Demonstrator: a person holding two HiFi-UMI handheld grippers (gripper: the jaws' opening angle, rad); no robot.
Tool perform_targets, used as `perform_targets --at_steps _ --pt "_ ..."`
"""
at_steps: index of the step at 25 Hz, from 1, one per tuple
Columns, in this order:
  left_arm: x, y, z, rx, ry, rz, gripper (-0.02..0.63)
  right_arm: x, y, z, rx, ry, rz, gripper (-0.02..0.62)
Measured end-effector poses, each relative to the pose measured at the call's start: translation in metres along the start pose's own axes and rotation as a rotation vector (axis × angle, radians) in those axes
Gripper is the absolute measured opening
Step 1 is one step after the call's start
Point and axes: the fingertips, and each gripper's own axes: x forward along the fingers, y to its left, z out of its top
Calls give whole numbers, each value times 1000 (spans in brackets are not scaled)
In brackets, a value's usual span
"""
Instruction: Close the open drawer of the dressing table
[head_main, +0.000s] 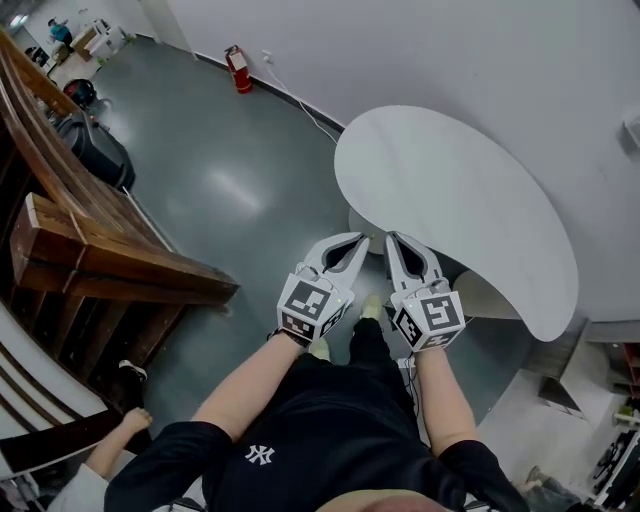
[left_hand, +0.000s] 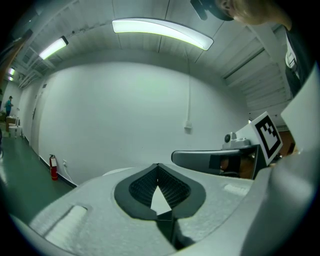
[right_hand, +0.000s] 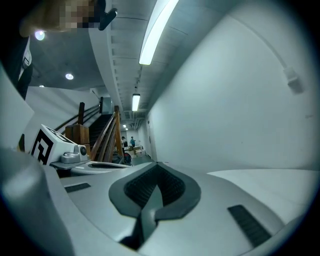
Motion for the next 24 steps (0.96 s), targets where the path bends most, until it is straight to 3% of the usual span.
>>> perform_targets --at_steps 10,24 --pt "-21 8 34 14 -43 14 11 -2 21 21 -7 -25 10 14" --pt "-32 11 45 35 -54 29 11 -2 32 31 -22 -33 17 14"
